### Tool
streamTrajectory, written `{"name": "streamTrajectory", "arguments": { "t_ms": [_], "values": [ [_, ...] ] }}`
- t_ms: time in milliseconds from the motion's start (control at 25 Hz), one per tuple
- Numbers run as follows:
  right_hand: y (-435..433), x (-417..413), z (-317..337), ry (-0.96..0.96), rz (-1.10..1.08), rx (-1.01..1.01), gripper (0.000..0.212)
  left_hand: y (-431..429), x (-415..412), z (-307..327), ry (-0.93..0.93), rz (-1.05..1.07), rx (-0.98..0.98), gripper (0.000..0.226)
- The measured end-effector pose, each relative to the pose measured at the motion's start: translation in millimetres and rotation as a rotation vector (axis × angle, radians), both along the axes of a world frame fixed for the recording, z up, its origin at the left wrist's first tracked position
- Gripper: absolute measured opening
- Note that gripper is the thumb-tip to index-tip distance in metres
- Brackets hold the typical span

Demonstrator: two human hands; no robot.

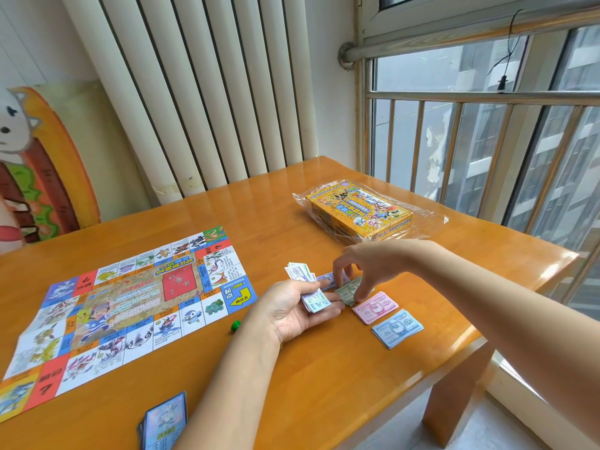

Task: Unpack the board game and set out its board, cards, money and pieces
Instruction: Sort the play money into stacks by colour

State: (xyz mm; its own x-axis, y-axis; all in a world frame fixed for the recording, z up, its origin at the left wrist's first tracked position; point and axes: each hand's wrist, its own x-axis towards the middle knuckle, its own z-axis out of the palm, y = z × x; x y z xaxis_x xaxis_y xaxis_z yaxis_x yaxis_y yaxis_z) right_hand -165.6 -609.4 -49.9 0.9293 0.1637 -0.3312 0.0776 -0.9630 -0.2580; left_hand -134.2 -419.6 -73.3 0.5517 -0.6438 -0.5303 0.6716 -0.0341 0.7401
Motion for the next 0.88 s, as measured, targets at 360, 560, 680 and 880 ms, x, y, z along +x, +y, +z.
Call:
{"name": "streamTrajectory", "arguments": {
  "t_ms": [360,560,680,880],
  "values": [
    [4,-3,-1,-0.004,0.002,-0.006,0.041,0,1,0,-0.015,-0.015,0.009,0.024],
    [8,-3,-1,-0.008,-0.001,-0.009,0.04,0,-1,1,-0.012,-0.012,0.018,0.026],
    [10,-4,-1,0.002,-0.003,-0.011,0.04,1,-1,1,-0.017,-0.013,0.017,0.027],
    [5,-6,11,-0.149,-0.123,0.138,0.026,8,8,8,-0.113,0.107,0.014,0.021]
  ]
}}
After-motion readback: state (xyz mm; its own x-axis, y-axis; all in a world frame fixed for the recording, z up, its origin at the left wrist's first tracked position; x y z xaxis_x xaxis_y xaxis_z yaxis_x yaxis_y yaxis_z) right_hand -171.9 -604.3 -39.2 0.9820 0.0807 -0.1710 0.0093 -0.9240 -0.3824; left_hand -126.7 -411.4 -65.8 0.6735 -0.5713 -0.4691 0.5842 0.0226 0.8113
